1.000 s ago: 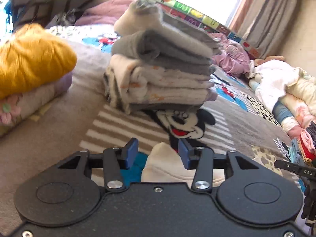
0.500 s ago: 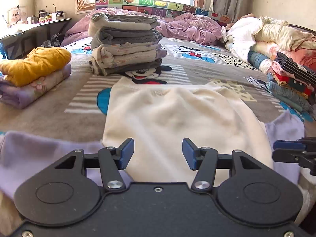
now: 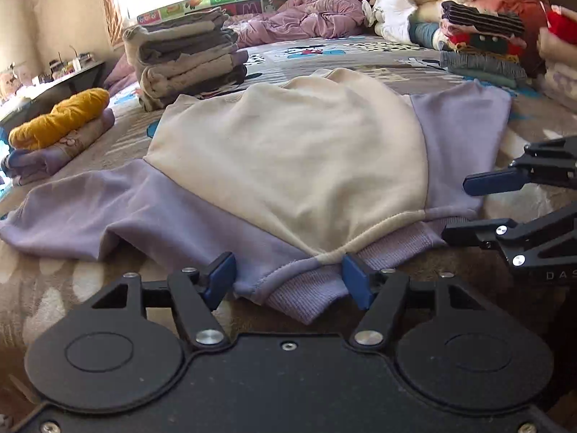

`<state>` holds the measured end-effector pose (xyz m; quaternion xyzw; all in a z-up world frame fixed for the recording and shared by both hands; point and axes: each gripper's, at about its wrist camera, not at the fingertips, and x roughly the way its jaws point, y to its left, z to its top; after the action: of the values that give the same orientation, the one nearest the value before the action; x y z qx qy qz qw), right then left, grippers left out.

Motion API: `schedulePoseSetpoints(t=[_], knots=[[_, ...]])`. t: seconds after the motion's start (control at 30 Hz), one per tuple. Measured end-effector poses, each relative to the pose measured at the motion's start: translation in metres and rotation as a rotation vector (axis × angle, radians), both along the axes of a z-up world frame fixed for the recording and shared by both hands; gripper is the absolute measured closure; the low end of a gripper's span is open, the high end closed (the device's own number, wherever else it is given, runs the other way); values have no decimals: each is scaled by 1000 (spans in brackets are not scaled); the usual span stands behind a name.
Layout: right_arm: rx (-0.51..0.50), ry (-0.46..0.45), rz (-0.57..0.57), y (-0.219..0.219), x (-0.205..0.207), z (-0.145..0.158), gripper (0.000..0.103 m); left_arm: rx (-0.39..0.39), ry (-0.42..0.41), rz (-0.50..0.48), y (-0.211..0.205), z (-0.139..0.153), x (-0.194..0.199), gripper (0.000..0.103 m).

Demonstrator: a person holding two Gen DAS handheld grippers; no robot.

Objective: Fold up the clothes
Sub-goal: 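Grasp a lavender sleeve cuff with the left gripper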

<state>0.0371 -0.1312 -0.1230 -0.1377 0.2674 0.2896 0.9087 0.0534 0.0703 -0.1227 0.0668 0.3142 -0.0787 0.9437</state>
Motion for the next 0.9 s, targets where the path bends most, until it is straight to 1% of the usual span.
schedulePoseSetpoints(t=[0.03, 0.1, 0.13, 0.2, 0.27, 0.33, 0.37, 0.47, 0.53, 0.57, 0.6, 0.63, 0.67, 0.7, 0.73, 0.77, 0.8, 0.83, 0.9], knots=[[27, -5, -6, -2, 0, 3, 50, -49, -14, 12, 9, 8, -2, 39], [66, -26, -19, -3, -2, 8, 50, -158, -123, 89, 32, 27, -13, 39], [79, -39, -22, -5, -3, 11, 50, -209, -157, 158, 49, 34, -15, 39], [108, -63, -20, -6, -3, 16, 50, -345, -204, 332, 95, 39, -18, 40], [125, -90, 3, 3, -6, 20, 50, -473, -216, 532, 144, 34, -19, 43], [136, -107, 47, 15, -10, 23, 50, -602, -220, 687, 190, 26, -17, 44], [137, -114, 72, 24, -10, 24, 50, -650, -223, 748, 210, 23, -15, 44], [127, -116, 150, 54, -7, 25, 51, -699, -238, 833, 250, 23, -5, 45], [117, -103, 199, 75, -3, 24, 54, -760, -225, 858, 272, 20, 3, 46], [115, -95, 220, 85, 0, 24, 56, -786, -207, 860, 280, 17, 8, 53], [117, -84, 238, 93, 3, 23, 59, -796, -190, 858, 284, 15, 14, 58], [120, -73, 252, 102, 8, 22, 60, -805, -173, 854, 288, 13, 20, 72], [123, -62, 260, 109, 13, 20, 60, -812, -154, 844, 288, 10, 28, 88], [127, -47, 270, 118, 19, 17, 60, -814, -137, 832, 288, 8, 37, 92], [125, -33, 279, 124, 22, 13, 60, -813, -133, 807, 288, 9, 45, 98], [121, -19, 288, 128, 23, 10, 60, -825, -135, 779, 290, 12, 54, 99], [117, -6, 296, 133, 25, 7, 58, -856, -155, 744, 294, 20, 61, 99], [113, 8, 305, 137, 26, 4, 58, -869, -184, 713, 298, 30, 66, 100], [97, 4, 322, 139, 23, 1, 58, -863, -236, 659, 310, 50, 74, 99]])
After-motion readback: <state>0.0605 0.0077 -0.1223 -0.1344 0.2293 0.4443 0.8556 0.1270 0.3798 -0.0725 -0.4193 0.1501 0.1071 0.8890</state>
